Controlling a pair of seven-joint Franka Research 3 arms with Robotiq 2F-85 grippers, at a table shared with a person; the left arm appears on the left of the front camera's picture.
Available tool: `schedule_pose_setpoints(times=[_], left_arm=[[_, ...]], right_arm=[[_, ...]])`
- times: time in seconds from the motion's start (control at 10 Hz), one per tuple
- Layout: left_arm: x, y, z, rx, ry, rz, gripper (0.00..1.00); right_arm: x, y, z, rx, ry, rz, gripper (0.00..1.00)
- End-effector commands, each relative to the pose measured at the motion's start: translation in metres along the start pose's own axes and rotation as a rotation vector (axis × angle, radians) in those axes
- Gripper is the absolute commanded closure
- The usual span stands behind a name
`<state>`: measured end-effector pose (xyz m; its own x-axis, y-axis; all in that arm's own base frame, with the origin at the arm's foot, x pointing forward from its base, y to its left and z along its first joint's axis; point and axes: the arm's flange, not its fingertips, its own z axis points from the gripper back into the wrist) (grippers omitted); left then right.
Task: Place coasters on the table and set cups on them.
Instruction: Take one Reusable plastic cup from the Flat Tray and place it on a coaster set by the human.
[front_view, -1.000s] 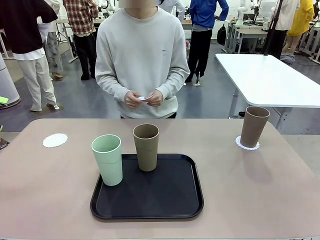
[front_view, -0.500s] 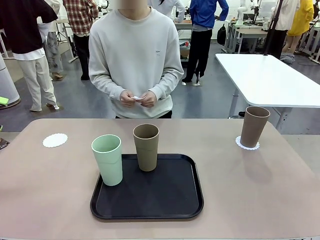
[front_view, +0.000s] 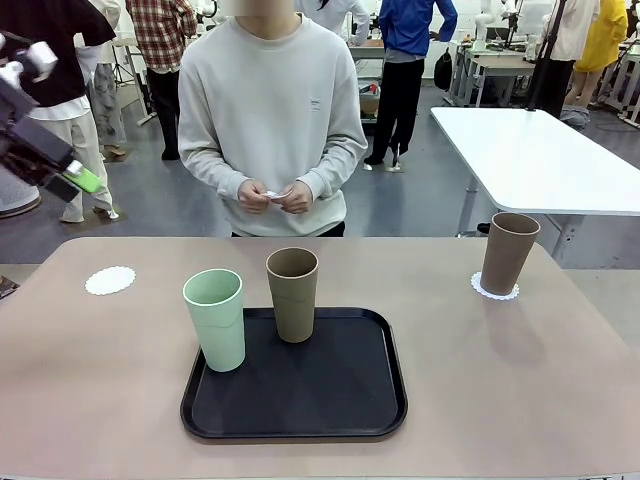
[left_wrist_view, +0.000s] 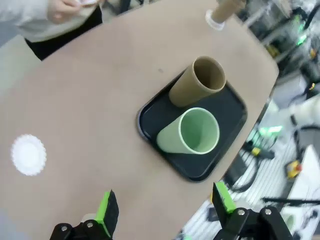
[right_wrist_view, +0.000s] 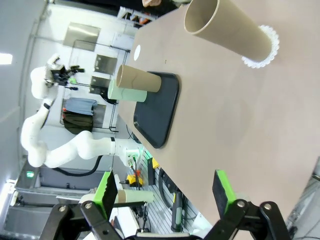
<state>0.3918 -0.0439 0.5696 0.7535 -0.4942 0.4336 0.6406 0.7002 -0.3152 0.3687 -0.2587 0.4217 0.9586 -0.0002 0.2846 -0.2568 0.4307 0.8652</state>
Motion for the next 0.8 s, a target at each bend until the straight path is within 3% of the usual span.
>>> schedule_pose_setpoints(times=[0.0,0.1,0.3,0.7], left_arm=[[-0.001,-0.006,-0.012,0.156,0.14,-0.161,0.0],[-0.001,-0.02,-0.014,0.176,0.218,-0.2,0.0],[-0.003,-0.035,-0.029,0.22,0.276,-0.272,0.0],[-0.015,-0.021,-0.08,0.159,0.352,-0.306,0.0]], right_arm=[[0.001,0.002,0.0,-0.002,-0.002,-0.013,0.0],[0.001,0.002,0.0,-0.002,-0.002,-0.013,0.0],[0.001,0.002,0.0,-0.002,-0.002,-0.013,0.0],[0.001,0.002,0.0,-0.002,-0.002,-0.013,0.0]])
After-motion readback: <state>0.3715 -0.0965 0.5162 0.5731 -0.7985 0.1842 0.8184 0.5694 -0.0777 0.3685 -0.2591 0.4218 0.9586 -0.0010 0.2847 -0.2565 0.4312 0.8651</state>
